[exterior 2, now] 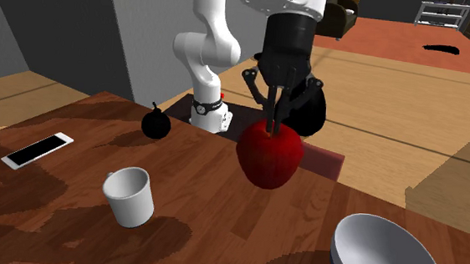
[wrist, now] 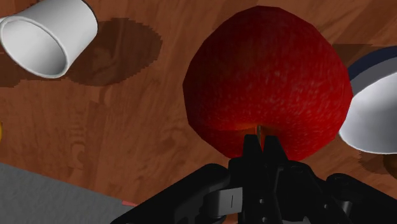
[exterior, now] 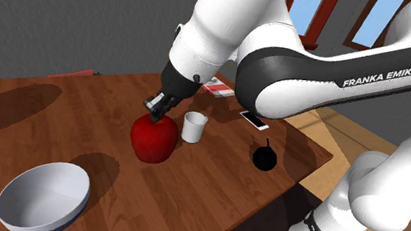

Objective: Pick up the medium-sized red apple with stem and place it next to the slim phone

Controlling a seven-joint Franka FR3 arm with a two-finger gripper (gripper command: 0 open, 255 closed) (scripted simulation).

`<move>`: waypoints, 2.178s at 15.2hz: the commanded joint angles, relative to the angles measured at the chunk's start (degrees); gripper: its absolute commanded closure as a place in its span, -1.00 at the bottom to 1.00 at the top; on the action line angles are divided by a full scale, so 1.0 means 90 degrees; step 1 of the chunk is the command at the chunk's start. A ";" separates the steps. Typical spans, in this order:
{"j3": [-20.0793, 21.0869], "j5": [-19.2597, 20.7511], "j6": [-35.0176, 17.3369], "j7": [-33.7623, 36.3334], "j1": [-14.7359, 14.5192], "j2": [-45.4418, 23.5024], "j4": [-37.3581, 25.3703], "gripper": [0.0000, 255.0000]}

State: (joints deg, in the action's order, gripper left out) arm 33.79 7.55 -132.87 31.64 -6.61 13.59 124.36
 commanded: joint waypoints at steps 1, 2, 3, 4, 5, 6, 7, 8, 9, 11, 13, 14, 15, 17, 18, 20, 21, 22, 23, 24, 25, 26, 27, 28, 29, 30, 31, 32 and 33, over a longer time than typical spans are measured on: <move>-0.0026 -0.0049 0.0164 -0.0062 -0.0011 0.0041 -0.0132 1.00; -0.0039 -0.0072 0.0246 -0.0091 -0.0016 0.0059 -0.0200 1.00; -0.0051 -0.0093 0.0328 -0.0119 -0.0021 0.0076 -0.0270 1.00; -0.0063 -0.0112 0.0411 -0.0145 -0.0024 0.0092 -0.0341 1.00; -0.0074 -0.0130 0.0493 -0.0171 -0.0028 0.0105 -0.0413 1.00; -0.0085 -0.0146 0.0576 -0.0195 -0.0030 0.0118 -0.0487 1.00; -0.0095 -0.0161 0.0659 -0.0219 -0.0032 0.0128 -0.0562 1.00; -0.0104 -0.0174 0.0742 -0.0241 -0.0034 0.0137 -0.0638 1.00; -0.0113 -0.0187 0.0825 -0.0262 -0.0035 0.0145 -0.0716 1.00; -0.0129 -0.0207 0.0991 -0.0303 -0.0035 0.0155 -0.0876 1.00; -0.0142 -0.0223 0.1157 -0.0339 -0.0034 0.0159 -0.1041 1.00; -0.0144 -0.0225 0.1169 -0.0342 -0.0035 0.0161 -0.1052 1.00; -0.0289 -0.0323 0.1121 -0.0542 -0.0020 0.0278 -0.0921 1.00; -0.0577 -0.0492 0.1036 -0.0933 0.0009 0.0488 -0.0681 1.00; -0.0721 -0.0564 0.0998 -0.1124 0.0024 0.0580 -0.0572 1.00; -0.1003 -0.0686 0.0932 -0.1498 0.0057 0.0740 -0.0378 1.00; -0.1144 -0.0737 0.0903 -0.1681 0.0074 0.0808 -0.0292 1.00; -0.1282 -0.0783 0.0876 -0.1862 0.0094 0.0868 -0.0213 1.00; -0.1420 -0.0824 0.0850 -0.2042 0.0115 0.0922 -0.0142 1.00; -0.1557 -0.0860 0.0827 -0.2220 0.0138 0.0968 -0.0078 1.00; -0.1690 -0.0894 0.0805 -0.2397 0.0165 0.1008 -0.0021 1.00; -0.1823 -0.0924 0.0785 -0.2574 0.0193 0.1041 0.0028 1.00; -0.1957 -0.0950 0.0767 -0.2748 0.0221 0.1067 0.0070 1.00; -0.2087 -0.0974 0.0750 -0.2922 0.0253 0.1086 0.0105 1.00; -0.2217 -0.0997 0.0735 -0.3095 0.0286 0.1099 0.0132 1.00; -0.2346 -0.1017 0.0721 -0.3268 0.0319 0.1104 0.0153 1.00; -0.2475 -0.1036 0.0708 -0.3439 0.0354 0.1104 0.0165 1.00; -0.2601 -0.1055 0.0697 -0.3611 0.0391 0.1096 0.0171 1.00; -0.2729 -0.1072 0.0687 -0.3780 0.0426 0.1082 0.0169 1.00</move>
State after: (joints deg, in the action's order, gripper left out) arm 10.47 -1.90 -126.49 -0.62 -3.11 23.44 125.80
